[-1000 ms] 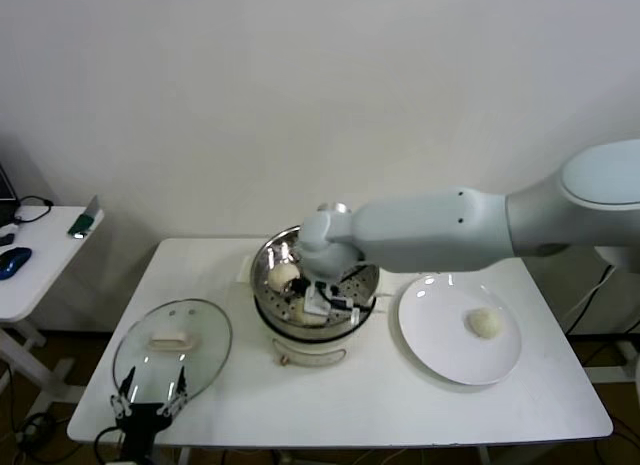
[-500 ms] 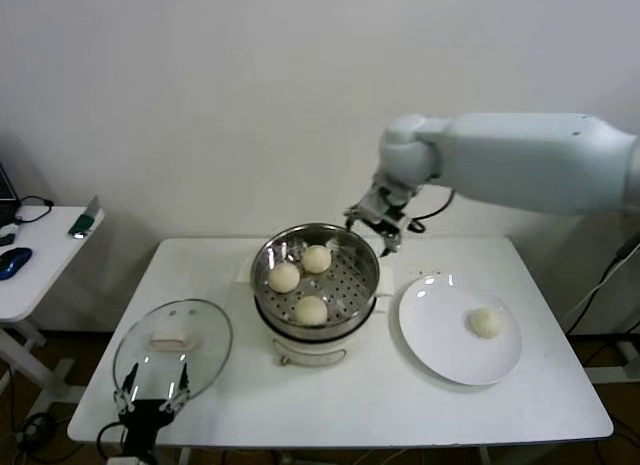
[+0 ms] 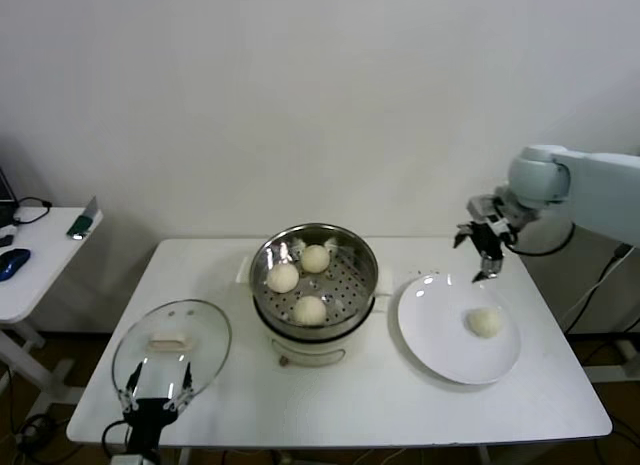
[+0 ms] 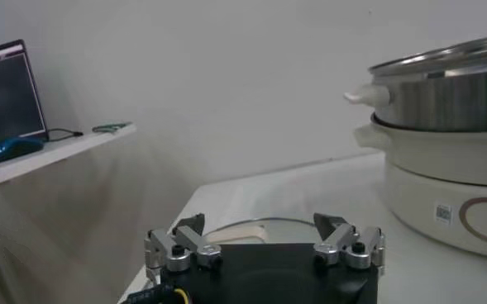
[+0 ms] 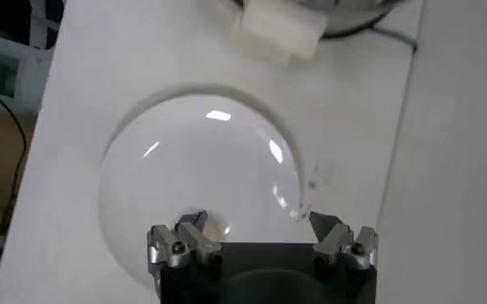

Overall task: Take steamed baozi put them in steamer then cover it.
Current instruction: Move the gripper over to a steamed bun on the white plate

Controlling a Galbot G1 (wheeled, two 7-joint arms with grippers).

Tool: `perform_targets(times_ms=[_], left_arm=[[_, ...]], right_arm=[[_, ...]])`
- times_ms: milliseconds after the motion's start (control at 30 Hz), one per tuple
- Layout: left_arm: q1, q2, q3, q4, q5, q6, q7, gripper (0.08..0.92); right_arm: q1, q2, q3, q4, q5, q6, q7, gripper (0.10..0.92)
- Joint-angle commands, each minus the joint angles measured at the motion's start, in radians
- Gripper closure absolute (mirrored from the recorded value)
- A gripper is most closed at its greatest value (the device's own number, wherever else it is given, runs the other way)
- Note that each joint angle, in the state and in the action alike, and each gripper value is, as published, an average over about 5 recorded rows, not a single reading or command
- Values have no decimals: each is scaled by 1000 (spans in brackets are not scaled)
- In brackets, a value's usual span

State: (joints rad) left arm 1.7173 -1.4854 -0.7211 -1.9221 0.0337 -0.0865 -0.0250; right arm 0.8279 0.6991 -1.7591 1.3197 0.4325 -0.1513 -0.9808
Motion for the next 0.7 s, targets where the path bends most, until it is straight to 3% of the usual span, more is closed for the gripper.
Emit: perform_targets(times_ms=[33, 700], left_arm=[[6, 0, -7, 3, 0, -3, -1, 177], [19, -5, -11, 10, 11, -9, -3, 177]], right_arm=[[-266, -85, 132, -103, -90, -47, 1, 203], [-507, 12, 323, -278, -222, -46, 19, 203]])
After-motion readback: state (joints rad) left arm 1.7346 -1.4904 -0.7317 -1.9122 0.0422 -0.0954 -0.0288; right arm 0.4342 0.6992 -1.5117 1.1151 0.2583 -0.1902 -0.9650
